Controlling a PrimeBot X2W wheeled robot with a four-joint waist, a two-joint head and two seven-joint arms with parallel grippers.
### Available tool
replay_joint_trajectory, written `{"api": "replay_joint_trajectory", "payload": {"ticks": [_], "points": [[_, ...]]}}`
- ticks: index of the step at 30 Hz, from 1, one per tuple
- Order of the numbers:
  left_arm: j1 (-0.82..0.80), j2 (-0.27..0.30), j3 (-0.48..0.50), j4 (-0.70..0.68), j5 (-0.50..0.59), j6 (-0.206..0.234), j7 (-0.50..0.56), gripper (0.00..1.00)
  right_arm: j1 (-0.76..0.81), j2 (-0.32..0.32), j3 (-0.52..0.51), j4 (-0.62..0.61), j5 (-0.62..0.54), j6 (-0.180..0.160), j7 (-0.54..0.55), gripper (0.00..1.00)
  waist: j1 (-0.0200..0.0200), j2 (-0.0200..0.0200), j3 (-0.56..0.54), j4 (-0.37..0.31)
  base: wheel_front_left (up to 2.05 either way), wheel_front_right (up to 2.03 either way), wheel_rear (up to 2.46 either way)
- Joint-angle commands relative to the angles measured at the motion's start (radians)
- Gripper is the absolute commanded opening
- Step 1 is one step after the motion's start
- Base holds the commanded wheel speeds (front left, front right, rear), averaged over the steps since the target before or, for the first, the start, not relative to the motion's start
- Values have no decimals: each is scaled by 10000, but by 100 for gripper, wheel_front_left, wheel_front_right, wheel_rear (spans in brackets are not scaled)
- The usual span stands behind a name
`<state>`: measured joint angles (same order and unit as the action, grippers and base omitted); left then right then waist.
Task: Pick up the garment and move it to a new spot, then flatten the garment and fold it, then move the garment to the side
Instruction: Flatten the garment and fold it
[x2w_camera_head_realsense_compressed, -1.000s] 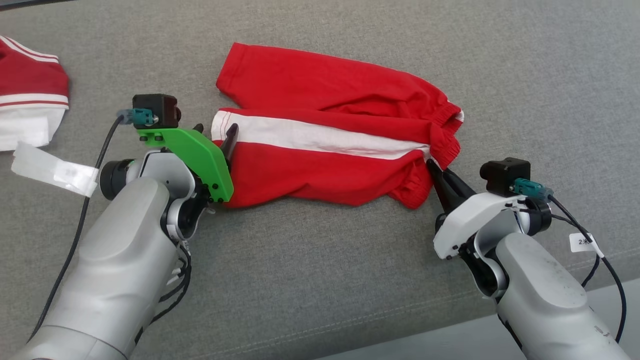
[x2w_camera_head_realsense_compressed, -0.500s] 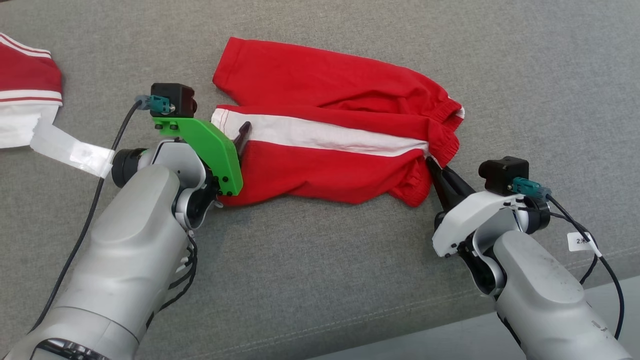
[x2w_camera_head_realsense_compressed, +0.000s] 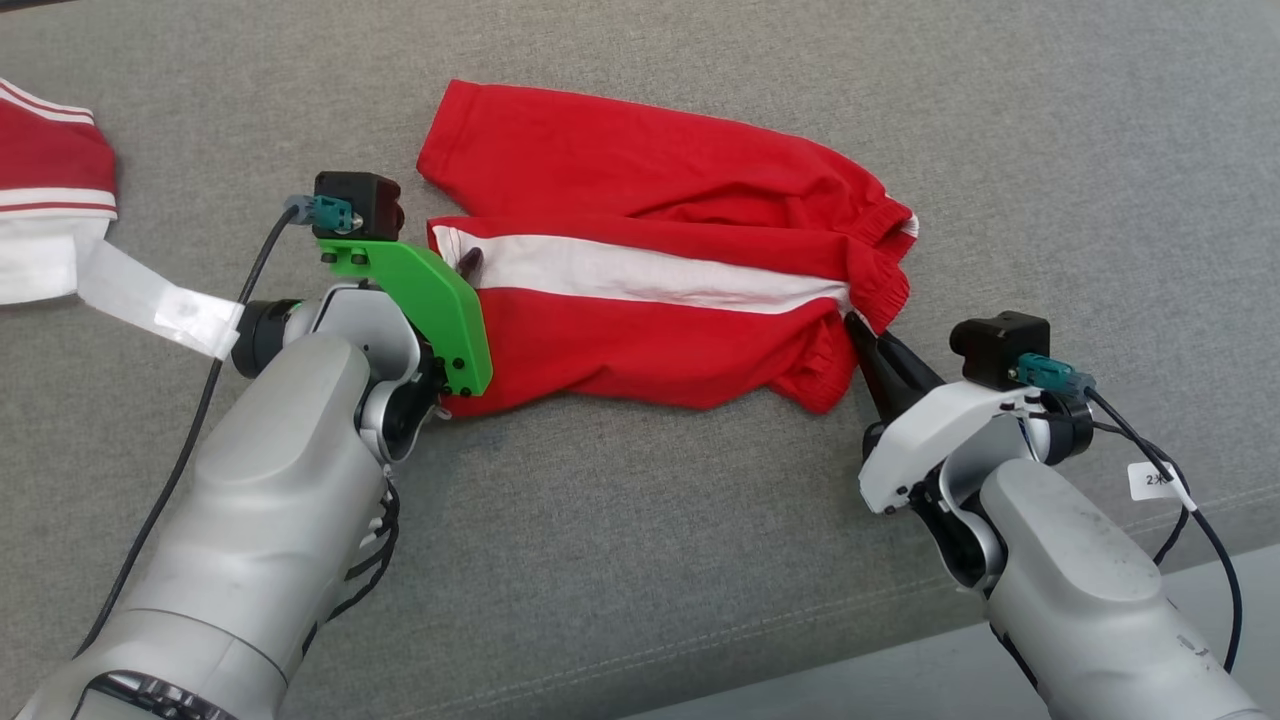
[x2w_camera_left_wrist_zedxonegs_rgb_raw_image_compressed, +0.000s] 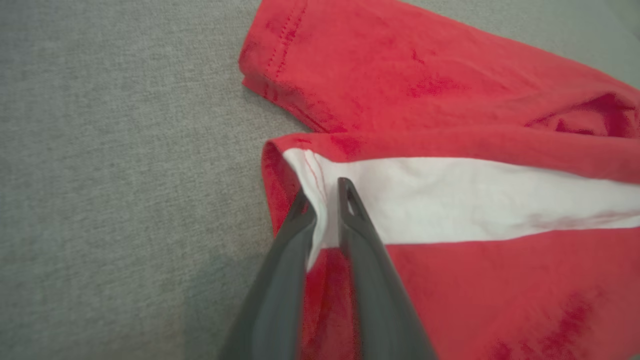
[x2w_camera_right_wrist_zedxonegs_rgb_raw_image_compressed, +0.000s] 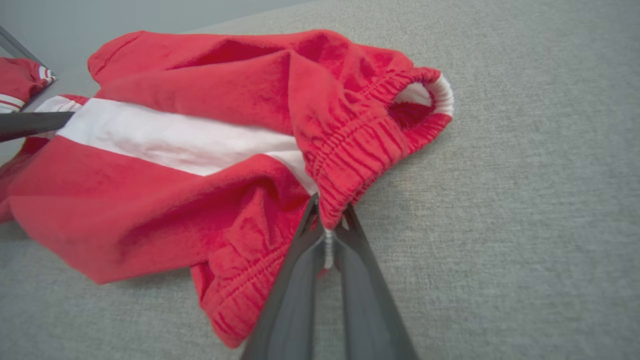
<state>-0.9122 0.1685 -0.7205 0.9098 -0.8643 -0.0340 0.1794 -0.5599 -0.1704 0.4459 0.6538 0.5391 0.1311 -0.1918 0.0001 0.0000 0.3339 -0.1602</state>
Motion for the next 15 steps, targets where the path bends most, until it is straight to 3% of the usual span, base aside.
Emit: {"api": "replay_joint_trajectory", "payload": {"ticks": [1,2,10,15], "points": [[-192,-8,11,2,34,7,-128,9,-123,-36,24,1,45,-5,-62,0,-1,0,-3,-19,0,0,0],[-216,-27,58,9,27,11,-283,0,-141,-65,32,0,44,-7,-76,0,-1,0,-12,-28,0,0,0],[210,-91,429,-310,-479,-442,-1078,0,-163,-367,132,-273,285,-5,-3,0,-1,0,-450,102,0,0,0],[768,180,970,-1243,-1175,-696,-1453,0,-227,-964,358,-982,776,-7,469,0,-1,0,-1043,358,0,0,0]]}}
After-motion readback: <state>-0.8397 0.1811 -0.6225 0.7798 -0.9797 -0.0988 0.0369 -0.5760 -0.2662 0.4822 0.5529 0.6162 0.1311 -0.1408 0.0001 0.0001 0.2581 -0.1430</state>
